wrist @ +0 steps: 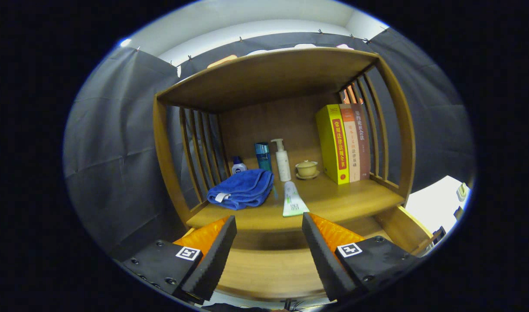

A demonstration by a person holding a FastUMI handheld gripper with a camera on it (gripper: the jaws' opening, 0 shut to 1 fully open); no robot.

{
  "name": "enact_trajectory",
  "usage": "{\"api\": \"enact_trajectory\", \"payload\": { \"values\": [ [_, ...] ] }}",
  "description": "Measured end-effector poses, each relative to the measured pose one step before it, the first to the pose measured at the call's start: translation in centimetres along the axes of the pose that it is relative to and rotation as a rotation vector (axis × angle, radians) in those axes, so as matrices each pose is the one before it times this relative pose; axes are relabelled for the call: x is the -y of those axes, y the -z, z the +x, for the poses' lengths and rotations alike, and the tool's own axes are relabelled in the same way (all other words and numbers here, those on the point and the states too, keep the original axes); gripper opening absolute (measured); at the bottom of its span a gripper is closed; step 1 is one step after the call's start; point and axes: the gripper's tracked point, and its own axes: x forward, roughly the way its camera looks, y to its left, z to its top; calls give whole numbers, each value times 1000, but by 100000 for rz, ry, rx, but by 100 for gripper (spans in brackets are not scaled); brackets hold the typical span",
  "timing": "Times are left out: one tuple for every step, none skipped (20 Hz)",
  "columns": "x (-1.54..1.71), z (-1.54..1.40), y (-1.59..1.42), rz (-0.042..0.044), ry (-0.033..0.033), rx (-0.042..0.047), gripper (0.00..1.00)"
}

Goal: Pull open the drawer, take out the items inside it, and place them on the countertop above the cabinet.

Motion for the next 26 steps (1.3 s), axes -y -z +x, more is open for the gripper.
{"api": "enact_trajectory", "payload": {
  "values": [
    [437, -1026, 1077, -527, 1286, 10, 99],
    [184, -862, 1012, -629, 1209, 180, 99],
    [205, -937, 901, -905, 762, -49, 99],
    [197, -865, 759, -1041, 845, 253, 99],
    [240, -720, 590, -1322, 1147, 919, 99],
    [328, -777, 374, -1608, 1420, 2013, 99],
    [258, -796, 239, -2397, 1064, 2302, 99],
    [287, -434, 352, -2483, 1694, 1873, 99],
    [391, -537, 489, -1780, 2150, 1197, 99],
    [28, -589, 674, -961, 1050, 480, 99],
    [-246, -356, 771, -197, -383, -469, 99],
    [-341, -49, 812, 29, -851, -1079, 99],
    [-205, -202, 799, -96, -706, -1391, 99],
    [58, -149, 721, -102, -7, -1317, 99],
    [97, -53, 570, -103, 248, -534, 99],
    [143, 171, 401, -160, 413, -424, 99],
    [66, 155, 298, -309, 304, 269, 99],
    [98, 183, 222, -374, 330, 134, 99],
    [72, 231, 332, -427, 213, -134, 99],
    [52, 82, 277, -269, 146, -617, 99],
    [-1, 129, 366, 144, 174, -386, 99],
    [-22, 178, 177, 420, 139, -302, 99],
    [-110, 186, 208, 203, -211, -196, 99],
    [-126, 248, 353, -180, 26, -694, 99],
    [155, 214, 376, -625, 1267, -824, 99],
    [179, -156, -109, -905, 1063, 569, 99]
  ]
}}
